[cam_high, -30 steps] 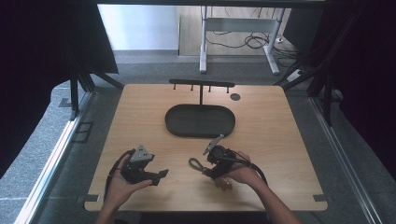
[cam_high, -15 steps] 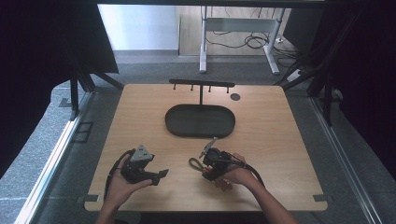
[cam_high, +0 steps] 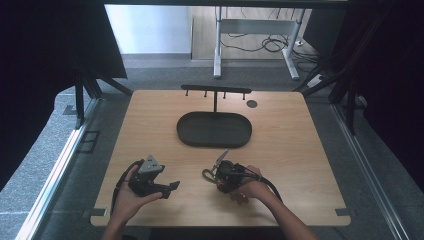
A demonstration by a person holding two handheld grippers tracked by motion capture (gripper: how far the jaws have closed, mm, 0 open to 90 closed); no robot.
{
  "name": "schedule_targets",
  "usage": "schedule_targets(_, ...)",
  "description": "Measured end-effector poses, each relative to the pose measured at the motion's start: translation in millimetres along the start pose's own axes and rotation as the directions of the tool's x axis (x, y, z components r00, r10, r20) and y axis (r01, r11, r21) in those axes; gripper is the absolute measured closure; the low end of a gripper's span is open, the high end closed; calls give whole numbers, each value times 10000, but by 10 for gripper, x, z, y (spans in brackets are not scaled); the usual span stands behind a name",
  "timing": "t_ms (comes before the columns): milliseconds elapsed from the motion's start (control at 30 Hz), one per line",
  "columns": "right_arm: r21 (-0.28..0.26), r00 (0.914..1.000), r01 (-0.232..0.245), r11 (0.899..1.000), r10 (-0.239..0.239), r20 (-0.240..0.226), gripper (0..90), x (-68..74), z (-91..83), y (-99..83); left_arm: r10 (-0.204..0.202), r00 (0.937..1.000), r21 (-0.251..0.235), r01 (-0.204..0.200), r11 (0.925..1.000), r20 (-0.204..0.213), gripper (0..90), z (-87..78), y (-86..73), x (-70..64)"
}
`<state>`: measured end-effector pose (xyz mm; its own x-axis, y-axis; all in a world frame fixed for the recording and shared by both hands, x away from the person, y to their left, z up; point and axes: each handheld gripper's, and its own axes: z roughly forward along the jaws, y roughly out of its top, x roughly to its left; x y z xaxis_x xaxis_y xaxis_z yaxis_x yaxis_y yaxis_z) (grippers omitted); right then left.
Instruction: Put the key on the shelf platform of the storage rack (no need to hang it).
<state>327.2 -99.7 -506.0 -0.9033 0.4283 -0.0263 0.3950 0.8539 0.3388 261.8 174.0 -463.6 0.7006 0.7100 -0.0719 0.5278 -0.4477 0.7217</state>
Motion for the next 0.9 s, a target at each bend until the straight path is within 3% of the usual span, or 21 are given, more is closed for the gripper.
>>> schedule_targets(100,39,10000,-60,10000,60,-20,651,0,-6,0,12,10000,12,-12,10000,4,219,5,2,-6)
schedule_targets(467,-2,10000,90,10000,-90,-15,659,-2,-48,-7,-73,10000,-41,73,10000,-29,219,-16,-1,6)
schedule_targets(900,-446,9996,-1,9990,14,290,661,-32,-358,-27,-5,10000,-15,4,10000,-35,219,-6,3,-1)
